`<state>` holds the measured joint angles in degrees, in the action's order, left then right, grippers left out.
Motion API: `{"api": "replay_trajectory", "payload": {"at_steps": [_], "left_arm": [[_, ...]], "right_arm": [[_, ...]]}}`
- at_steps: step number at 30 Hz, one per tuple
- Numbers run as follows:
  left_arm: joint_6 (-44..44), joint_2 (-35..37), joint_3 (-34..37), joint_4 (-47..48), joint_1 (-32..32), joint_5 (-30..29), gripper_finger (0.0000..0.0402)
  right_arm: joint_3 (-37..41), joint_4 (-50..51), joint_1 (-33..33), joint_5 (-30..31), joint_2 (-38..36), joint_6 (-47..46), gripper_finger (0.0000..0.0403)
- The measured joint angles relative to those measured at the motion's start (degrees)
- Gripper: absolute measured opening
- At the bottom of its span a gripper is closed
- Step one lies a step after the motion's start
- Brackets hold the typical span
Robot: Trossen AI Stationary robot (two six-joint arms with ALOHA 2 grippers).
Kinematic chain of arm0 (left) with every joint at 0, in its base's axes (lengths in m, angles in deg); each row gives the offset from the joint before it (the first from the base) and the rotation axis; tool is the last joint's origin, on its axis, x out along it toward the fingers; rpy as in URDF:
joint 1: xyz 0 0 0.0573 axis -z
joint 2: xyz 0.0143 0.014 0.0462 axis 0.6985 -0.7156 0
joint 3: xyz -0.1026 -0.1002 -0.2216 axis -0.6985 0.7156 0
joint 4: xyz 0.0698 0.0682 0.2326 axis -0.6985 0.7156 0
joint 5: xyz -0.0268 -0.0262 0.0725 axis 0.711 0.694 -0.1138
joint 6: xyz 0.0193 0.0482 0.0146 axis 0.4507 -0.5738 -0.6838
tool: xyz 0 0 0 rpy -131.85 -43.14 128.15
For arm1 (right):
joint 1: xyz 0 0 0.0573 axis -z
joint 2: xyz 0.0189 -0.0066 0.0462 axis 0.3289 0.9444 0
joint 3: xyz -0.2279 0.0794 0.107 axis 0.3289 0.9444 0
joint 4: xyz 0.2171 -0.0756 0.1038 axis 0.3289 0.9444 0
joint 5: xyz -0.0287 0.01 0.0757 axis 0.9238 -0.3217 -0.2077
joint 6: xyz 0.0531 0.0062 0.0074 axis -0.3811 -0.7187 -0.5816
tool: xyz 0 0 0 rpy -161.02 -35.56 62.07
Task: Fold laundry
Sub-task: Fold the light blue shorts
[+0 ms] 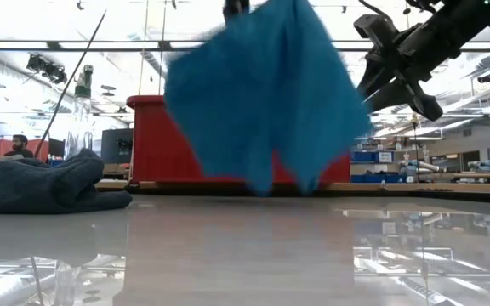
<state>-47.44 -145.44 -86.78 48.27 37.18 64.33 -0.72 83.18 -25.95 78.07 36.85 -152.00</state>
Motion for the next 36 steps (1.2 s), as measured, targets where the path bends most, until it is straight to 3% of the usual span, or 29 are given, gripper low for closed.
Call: {"api": "replay_trajectory", "payload": {"at_steps": [4, 10, 14, 18, 30, 36], "left_arm": [[5.29, -6.33, 3.31, 0.42, 4.32, 2.19, 0.0000], [18.04, -15.28, 4.34, -3.34, 8.92, -3.42, 0.0004], [21.46, -15.88, 4.12, -9.94, 7.60, -9.09, 0.0011], [24.96, -15.59, 4.10, -12.06, 4.37, -10.69, 0.0006], [25.57, -15.48, 4.10, -11.69, 1.84, -10.06, 0.0001], [25.49, -15.46, 4.11, -12.48, 1.75, -10.06, 0.0001]], "right_arm": [[0.00, 0.32, 1.19, -2.58, 0.00, 0.94, 0.0084], [0.00, 1.25, 1.69, -8.62, 0.02, 3.32, 0.0085], [0.00, -0.48, 0.97, -13.70, 0.04, 8.78, 0.0100], [-0.11, -4.77, -1.84, -15.00, 0.04, 17.23, 0.0125], [-3.52, -3.51, -1.10, -3.34, 0.12, 38.78, 0.0215], [-3.54, -7.15, 3.99, -15.09, 2.12, 44.77, 0.0221]]}}
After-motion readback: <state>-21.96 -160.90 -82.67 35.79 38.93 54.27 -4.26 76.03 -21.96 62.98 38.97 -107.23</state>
